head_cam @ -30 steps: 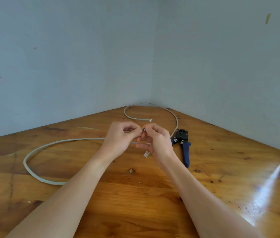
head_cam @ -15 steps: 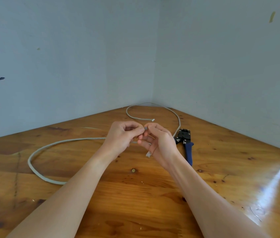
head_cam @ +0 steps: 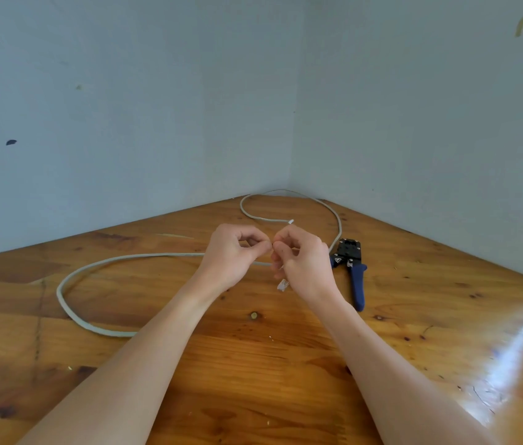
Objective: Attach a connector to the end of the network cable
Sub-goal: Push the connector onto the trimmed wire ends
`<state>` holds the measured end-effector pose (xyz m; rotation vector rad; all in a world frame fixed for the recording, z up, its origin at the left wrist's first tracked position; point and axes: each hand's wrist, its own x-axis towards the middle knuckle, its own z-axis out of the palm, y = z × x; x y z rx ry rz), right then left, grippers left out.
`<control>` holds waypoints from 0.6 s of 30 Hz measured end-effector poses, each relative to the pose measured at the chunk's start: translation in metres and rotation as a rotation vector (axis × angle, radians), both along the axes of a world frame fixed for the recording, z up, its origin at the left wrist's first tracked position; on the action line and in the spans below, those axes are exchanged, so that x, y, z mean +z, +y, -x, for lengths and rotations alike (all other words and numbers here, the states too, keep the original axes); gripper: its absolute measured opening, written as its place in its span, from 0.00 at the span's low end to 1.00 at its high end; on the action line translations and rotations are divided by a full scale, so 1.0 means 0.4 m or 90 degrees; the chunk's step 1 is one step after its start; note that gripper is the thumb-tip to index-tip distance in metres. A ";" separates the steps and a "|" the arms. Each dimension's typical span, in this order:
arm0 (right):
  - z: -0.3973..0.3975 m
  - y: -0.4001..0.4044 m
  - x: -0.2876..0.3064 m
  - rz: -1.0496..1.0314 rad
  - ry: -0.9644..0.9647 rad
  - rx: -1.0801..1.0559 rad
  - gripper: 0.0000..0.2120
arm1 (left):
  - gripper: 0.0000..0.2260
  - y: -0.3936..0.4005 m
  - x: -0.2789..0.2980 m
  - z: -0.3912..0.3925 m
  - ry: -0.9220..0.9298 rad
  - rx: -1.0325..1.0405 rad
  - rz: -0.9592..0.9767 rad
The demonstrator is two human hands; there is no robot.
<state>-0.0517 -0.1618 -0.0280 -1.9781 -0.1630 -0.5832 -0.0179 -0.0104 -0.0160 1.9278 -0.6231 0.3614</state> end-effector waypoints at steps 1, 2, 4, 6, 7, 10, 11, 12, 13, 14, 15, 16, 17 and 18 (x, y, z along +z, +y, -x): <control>-0.004 0.000 -0.003 0.041 -0.011 -0.016 0.10 | 0.07 -0.001 -0.003 0.000 -0.005 0.003 -0.011; -0.007 0.000 -0.007 0.080 -0.021 -0.032 0.10 | 0.07 -0.003 -0.006 0.001 -0.014 0.010 -0.024; -0.011 0.000 -0.014 0.131 -0.031 -0.053 0.09 | 0.07 -0.007 -0.011 0.001 -0.039 0.029 -0.055; -0.014 -0.003 -0.019 0.164 -0.029 -0.061 0.08 | 0.07 -0.009 -0.015 0.002 -0.059 0.041 -0.086; -0.014 -0.005 -0.020 0.178 -0.028 -0.062 0.09 | 0.07 -0.010 -0.015 0.003 -0.066 0.044 -0.103; -0.014 -0.009 -0.020 0.218 -0.045 -0.057 0.08 | 0.07 -0.011 -0.015 0.003 -0.075 0.053 -0.134; -0.013 -0.008 -0.018 0.231 -0.051 -0.055 0.08 | 0.06 -0.010 -0.015 0.002 -0.075 0.055 -0.135; -0.012 -0.008 -0.017 0.236 -0.055 -0.051 0.08 | 0.07 -0.010 -0.017 0.001 -0.076 0.052 -0.130; -0.011 -0.007 -0.015 0.227 -0.055 -0.047 0.08 | 0.07 -0.010 -0.019 0.000 -0.077 0.048 -0.119; -0.011 -0.007 -0.014 0.201 -0.049 -0.042 0.09 | 0.08 -0.010 -0.022 -0.001 -0.080 0.043 -0.104; -0.010 -0.008 -0.012 0.164 -0.036 -0.037 0.09 | 0.08 -0.011 -0.025 -0.002 -0.081 0.038 -0.089; -0.009 -0.009 -0.010 0.120 -0.018 -0.029 0.10 | 0.08 -0.013 -0.028 -0.002 -0.081 0.032 -0.078; -0.007 -0.009 -0.010 0.085 0.000 -0.020 0.10 | 0.07 -0.014 -0.030 -0.003 -0.079 0.028 -0.074; -0.006 -0.009 -0.008 0.068 0.011 -0.014 0.10 | 0.06 -0.015 -0.032 -0.005 -0.078 0.028 -0.072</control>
